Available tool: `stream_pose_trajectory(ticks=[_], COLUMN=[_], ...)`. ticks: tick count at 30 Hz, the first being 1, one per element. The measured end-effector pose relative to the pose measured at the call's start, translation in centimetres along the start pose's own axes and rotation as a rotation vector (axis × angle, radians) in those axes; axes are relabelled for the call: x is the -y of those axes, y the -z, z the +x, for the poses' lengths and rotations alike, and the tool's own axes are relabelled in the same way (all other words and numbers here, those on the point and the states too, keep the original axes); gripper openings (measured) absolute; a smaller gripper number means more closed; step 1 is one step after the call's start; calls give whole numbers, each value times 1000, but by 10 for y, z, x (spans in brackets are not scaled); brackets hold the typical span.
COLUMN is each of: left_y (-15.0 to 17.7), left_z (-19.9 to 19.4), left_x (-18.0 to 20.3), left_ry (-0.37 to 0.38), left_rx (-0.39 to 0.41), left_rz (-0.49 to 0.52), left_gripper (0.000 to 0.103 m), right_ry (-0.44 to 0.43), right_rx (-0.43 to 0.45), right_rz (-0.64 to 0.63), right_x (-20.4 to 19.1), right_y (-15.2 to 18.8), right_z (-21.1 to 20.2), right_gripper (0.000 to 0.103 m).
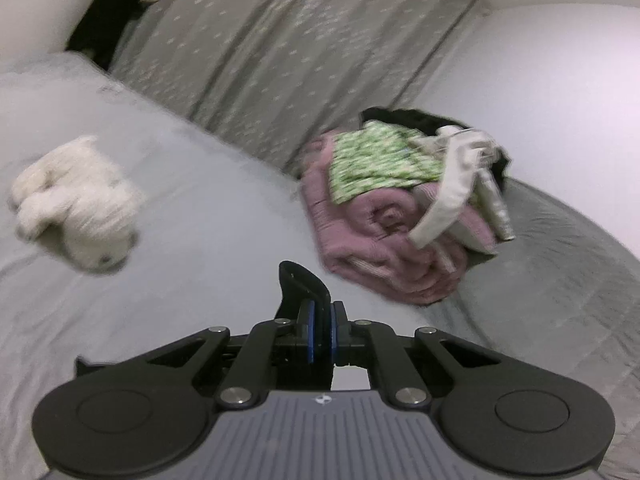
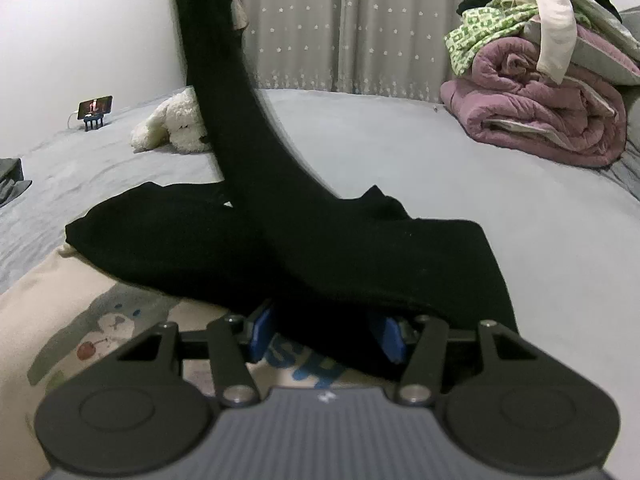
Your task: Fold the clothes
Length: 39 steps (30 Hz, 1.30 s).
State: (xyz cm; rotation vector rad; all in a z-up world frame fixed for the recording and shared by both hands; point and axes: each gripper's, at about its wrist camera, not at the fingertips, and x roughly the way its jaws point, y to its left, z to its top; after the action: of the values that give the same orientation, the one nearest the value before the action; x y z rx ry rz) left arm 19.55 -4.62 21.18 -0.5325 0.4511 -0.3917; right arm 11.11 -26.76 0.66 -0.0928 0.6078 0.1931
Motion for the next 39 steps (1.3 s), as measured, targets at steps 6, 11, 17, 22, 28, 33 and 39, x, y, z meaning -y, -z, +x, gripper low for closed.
stream_pose_trajectory(ticks=[6,11,17,22,28,33,39], left_y=[-10,-4,11,18,8,-5,4], left_z=[-5,-7,-10,-5,4,-5,-22], left_x=[15,4,-41,-87,-73,-31,-38], left_ry=[36,22,-16,-42,44,149,69], left_rx=[30,39,36,20,27,47,47], left_rz=[18,21,8,-59,-86,-52,60], left_gripper=[6,6,6,6,2,2,2], right_ry=[174,253,267,218,110,-104,-77], right_rx=[-15,-63,-93,-141,-100,-49,-66], right_rz=[122,234,267,251,151,-130,-76], right_x=[26,43,46,45,32,-26,-39], right_y=[-2,3,5,5,7,12,3], right_z=[-3,0,0,-25,-48,-42,-14], right_gripper=[55,61,63,72,72,72,73])
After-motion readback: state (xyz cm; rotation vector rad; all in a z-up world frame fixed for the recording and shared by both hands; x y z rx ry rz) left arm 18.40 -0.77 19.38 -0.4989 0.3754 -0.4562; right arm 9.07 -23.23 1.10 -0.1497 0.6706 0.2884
